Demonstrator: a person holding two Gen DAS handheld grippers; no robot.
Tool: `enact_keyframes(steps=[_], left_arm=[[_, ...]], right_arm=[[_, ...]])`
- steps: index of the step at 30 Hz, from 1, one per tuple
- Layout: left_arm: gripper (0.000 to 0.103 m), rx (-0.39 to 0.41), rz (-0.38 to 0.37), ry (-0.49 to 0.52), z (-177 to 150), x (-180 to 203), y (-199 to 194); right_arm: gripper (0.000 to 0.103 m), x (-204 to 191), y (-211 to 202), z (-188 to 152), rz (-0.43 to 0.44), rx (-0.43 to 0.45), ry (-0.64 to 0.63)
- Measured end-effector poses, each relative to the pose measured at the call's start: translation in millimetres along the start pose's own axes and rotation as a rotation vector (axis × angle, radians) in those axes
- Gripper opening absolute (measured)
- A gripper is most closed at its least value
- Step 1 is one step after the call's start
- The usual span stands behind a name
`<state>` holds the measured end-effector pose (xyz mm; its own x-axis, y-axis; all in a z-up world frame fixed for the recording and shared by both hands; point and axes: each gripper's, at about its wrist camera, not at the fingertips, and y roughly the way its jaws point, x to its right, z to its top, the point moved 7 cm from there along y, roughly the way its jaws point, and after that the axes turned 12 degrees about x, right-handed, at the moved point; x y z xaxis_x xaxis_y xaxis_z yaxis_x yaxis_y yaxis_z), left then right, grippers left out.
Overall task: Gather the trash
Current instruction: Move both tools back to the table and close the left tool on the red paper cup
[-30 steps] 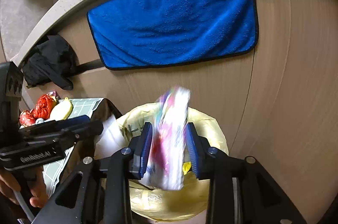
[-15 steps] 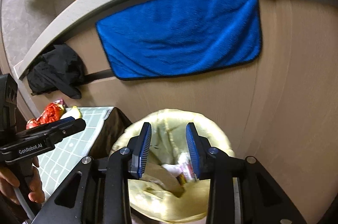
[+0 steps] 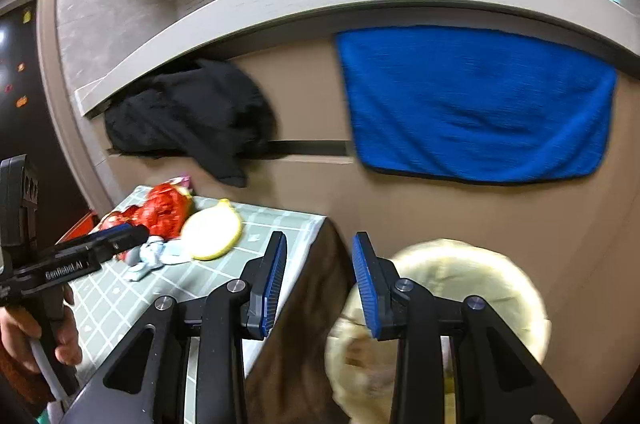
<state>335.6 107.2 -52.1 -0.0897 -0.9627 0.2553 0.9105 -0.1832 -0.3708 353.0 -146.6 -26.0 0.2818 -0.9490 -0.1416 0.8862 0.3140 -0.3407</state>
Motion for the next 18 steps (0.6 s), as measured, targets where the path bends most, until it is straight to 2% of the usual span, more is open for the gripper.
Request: enact_keyframes(steps=[5,10,17,18], left_arm=[[0.055,0.034,0.058,0.009,23,-76,-15],[0.055,-0.011,0.105,-0.058,30,-148,-4],[0.054,-0.128,0.115,-0.14,4,-181,27],[0.051,-0.137,0.106,-0.15,0,-180,30]], right_arm=[[0.032,-42,21,-9,0.05,-0.041,-0.043],[0.032,-66,36,-21,0.067,-0.084,-0.067],[0.032,-73,44,-32,0.066,-0.122,-0.082],[0.032,-73,45,-33,0.067,-0.126,-0.082]])
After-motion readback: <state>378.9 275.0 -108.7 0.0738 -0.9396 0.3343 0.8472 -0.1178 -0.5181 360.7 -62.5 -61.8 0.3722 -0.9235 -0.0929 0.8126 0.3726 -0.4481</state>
